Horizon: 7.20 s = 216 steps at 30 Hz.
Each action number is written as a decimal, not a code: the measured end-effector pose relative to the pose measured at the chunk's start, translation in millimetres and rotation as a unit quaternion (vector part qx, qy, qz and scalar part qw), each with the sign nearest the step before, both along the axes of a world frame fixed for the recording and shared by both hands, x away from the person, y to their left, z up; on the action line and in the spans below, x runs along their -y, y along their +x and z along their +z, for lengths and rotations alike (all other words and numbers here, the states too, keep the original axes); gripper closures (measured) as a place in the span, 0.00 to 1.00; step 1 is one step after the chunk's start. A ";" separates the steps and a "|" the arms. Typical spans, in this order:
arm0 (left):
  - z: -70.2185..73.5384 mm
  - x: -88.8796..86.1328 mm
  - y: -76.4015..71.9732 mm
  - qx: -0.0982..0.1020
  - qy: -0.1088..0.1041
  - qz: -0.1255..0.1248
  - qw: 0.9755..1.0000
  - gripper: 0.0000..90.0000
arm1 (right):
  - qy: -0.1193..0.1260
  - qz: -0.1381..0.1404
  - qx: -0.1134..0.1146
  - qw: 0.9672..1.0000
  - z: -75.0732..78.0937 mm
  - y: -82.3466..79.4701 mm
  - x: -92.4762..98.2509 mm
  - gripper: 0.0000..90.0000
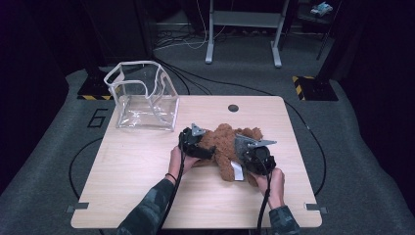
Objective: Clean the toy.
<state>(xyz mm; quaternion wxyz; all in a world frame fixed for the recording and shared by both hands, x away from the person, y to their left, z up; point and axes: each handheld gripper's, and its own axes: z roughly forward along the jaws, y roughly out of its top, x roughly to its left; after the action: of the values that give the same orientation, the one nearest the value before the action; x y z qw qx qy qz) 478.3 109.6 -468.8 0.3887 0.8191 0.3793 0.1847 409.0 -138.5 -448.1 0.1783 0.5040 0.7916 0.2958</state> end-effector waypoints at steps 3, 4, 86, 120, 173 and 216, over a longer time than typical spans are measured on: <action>-0.6 1.3 -0.6 0.002 -0.005 0.007 1.000 0.05 | -0.013 -0.001 -0.001 1.000 -3.7 -10.7 1.4 0.84; -0.7 1.5 -0.8 0.002 -0.005 0.008 1.000 0.05 | -0.018 0.000 -0.006 1.000 -5.4 -15.7 3.0 0.84; -1.0 -2.1 0.1 -0.008 -0.006 0.000 1.000 0.06 | 0.049 0.028 0.017 0.998 -5.8 6.7 -24.2 0.84; 9.0 -26.0 -0.2 -0.017 -0.050 0.006 0.999 0.19 | 0.059 0.041 0.029 0.997 21.4 5.9 -46.0 0.83; 33.3 -38.8 -7.2 0.026 -0.078 0.008 0.997 0.18 | 0.052 0.064 0.031 0.996 28.8 -24.4 -47.5 0.83; 11.0 -40.8 4.8 -0.020 -0.085 0.017 0.996 0.22 | 0.018 0.048 0.001 0.999 -16.3 -17.1 -66.4 0.84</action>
<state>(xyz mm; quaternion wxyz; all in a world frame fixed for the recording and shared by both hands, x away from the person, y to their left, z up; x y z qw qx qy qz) 483.2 150.4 -457.8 0.4461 0.7802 0.4149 0.1417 391.9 -72.1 -464.4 0.1555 0.4681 0.8096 0.3183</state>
